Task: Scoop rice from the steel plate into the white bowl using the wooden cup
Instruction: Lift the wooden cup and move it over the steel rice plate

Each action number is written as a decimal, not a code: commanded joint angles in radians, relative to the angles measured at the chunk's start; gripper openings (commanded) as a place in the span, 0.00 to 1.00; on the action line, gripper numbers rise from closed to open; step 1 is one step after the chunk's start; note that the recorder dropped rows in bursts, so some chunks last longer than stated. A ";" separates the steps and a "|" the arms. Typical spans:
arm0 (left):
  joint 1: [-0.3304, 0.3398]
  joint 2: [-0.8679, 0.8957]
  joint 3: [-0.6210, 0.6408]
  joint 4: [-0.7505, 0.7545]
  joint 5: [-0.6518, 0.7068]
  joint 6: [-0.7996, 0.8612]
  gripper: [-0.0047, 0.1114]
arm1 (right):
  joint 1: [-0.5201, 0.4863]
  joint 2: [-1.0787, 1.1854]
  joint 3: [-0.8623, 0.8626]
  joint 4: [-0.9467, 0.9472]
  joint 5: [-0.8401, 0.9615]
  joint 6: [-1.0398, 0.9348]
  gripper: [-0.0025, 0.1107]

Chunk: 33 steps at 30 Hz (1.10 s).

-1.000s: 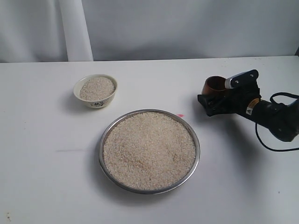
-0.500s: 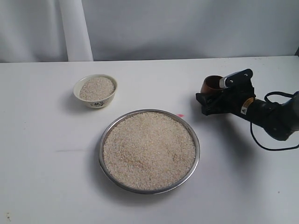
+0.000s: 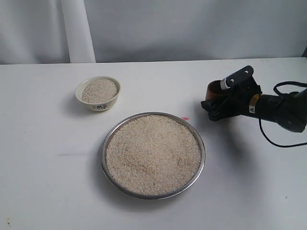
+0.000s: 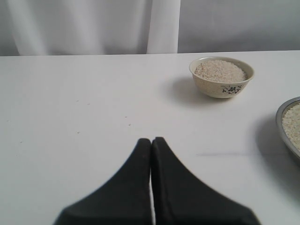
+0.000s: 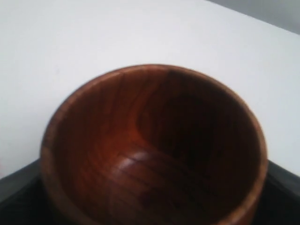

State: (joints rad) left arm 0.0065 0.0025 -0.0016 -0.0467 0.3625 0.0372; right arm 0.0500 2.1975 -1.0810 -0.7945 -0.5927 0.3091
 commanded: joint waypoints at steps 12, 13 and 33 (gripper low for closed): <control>-0.006 -0.003 0.002 0.000 -0.016 0.000 0.04 | 0.144 -0.417 -0.003 -0.394 0.410 0.314 0.02; -0.006 -0.003 0.002 0.000 -0.016 0.000 0.04 | 0.181 -0.436 -0.003 -0.429 0.473 0.314 0.02; -0.006 -0.003 0.002 0.000 -0.016 0.000 0.04 | 0.673 -0.482 -0.003 -0.528 1.265 -0.133 0.02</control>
State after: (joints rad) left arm 0.0065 0.0025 -0.0016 -0.0467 0.3625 0.0372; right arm 0.6981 1.7188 -1.0793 -1.3145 0.5820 0.2463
